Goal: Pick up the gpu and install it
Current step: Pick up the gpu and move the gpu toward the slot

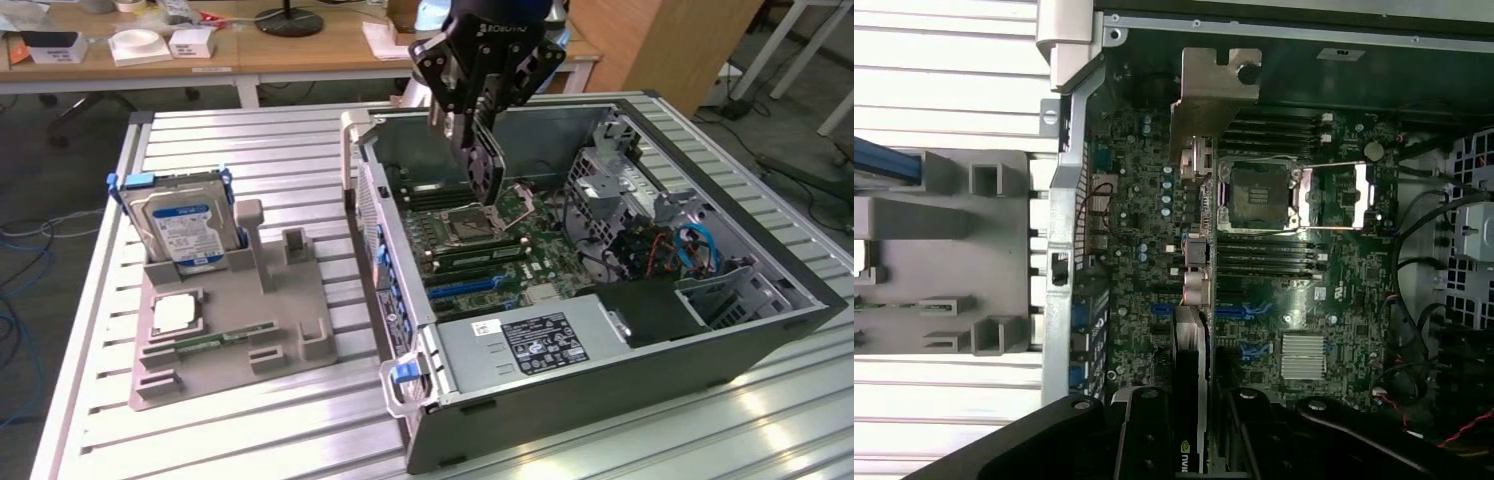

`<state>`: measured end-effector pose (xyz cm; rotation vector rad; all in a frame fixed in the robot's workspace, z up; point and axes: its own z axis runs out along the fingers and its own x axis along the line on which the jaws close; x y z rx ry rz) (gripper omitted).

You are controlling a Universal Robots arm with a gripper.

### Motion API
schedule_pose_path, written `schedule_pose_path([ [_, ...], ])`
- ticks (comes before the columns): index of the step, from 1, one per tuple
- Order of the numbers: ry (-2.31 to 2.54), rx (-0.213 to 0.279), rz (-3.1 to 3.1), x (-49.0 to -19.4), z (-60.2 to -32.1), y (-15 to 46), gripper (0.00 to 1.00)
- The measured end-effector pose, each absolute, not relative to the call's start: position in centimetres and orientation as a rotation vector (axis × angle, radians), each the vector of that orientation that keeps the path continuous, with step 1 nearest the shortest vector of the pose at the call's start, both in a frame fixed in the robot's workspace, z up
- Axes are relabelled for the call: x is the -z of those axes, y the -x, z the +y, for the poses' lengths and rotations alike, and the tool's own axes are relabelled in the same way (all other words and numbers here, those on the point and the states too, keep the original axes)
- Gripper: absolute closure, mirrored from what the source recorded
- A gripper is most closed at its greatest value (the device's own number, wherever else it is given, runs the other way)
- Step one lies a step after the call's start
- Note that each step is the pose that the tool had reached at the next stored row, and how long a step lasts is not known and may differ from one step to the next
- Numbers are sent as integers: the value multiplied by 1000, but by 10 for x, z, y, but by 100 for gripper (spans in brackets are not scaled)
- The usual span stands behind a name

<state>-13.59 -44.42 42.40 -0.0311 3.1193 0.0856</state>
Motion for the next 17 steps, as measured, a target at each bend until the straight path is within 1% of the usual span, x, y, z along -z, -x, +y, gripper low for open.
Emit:
schedule_pose_path([
  [17,31,-85,3119,-424,-444,128,74],
])
